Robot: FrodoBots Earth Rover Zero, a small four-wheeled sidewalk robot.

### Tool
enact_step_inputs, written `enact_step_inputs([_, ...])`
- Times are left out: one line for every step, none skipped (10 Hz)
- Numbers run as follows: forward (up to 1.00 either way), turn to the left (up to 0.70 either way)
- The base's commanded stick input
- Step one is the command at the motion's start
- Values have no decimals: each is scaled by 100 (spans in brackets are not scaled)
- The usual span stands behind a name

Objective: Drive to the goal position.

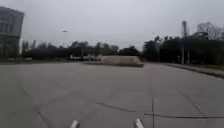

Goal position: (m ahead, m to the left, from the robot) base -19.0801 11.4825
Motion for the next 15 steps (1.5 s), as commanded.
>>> enact_step_inputs([100, 2])
enact_step_inputs([100, 2])
enact_step_inputs([100, 2])
enact_step_inputs([100, 2])
enact_step_inputs([100, 2])
enact_step_inputs([100, 2])
enact_step_inputs([100, 5])
enact_step_inputs([100, 7])
enact_step_inputs([100, 3])
enact_step_inputs([100, 14])
enact_step_inputs([100, 21])
enact_step_inputs([100, 28])
enact_step_inputs([100, 35])
enact_step_inputs([100, 42])
enact_step_inputs([100, 42])
